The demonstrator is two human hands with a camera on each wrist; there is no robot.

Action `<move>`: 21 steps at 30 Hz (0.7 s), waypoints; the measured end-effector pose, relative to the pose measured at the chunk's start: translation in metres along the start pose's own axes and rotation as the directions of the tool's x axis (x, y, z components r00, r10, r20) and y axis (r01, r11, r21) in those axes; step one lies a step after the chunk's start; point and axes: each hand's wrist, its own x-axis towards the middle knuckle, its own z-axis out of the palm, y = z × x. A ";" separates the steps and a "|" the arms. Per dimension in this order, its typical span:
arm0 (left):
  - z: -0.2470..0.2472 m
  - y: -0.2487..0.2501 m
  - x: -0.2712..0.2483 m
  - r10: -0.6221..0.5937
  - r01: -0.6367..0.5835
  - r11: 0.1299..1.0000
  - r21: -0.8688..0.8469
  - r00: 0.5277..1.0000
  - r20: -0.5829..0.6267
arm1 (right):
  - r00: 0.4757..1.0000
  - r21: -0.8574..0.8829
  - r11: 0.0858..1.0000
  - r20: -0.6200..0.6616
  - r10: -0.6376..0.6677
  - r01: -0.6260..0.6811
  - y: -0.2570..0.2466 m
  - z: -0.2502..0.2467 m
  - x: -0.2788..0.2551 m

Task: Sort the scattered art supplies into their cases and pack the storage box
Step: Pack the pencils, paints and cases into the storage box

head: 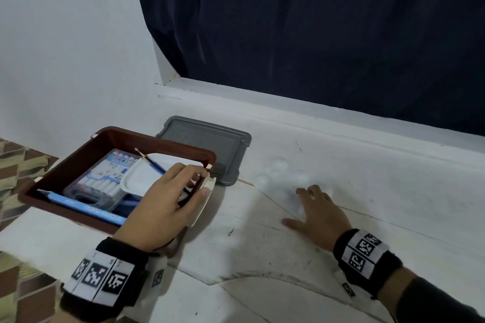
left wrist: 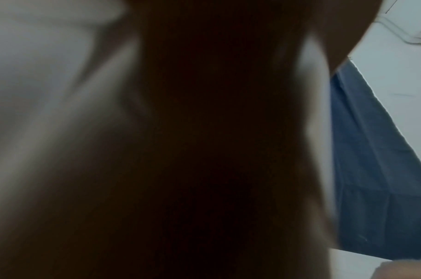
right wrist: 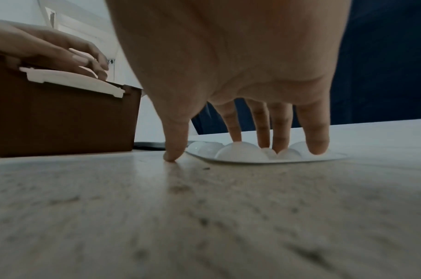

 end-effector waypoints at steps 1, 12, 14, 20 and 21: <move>0.000 -0.001 0.000 -0.003 0.003 1.000 -0.007 1.000 0.001 | 1.000 -0.010 1.000 -0.013 0.007 -0.007 0.002 0.001 0.001; -0.001 -0.002 0.000 -0.002 0.002 1.000 -0.025 1.000 -0.013 | 0.950 0.031 0.984 -0.269 -0.159 0.174 -0.011 -0.031 -0.019; -0.001 -0.002 0.000 0.006 -0.006 1.000 -0.028 1.000 -0.015 | 0.905 0.175 0.953 -0.394 -0.162 0.247 -0.015 -0.039 -0.021; -0.002 0.001 0.001 0.011 -0.012 1.000 -0.026 0.999 -0.034 | 0.910 0.520 0.819 -0.415 -0.006 0.242 -0.027 -0.039 -0.021; -0.002 0.001 0.001 0.005 -0.006 1.000 -0.028 0.999 -0.045 | 0.909 0.570 0.789 -0.416 0.038 0.228 -0.028 -0.039 -0.022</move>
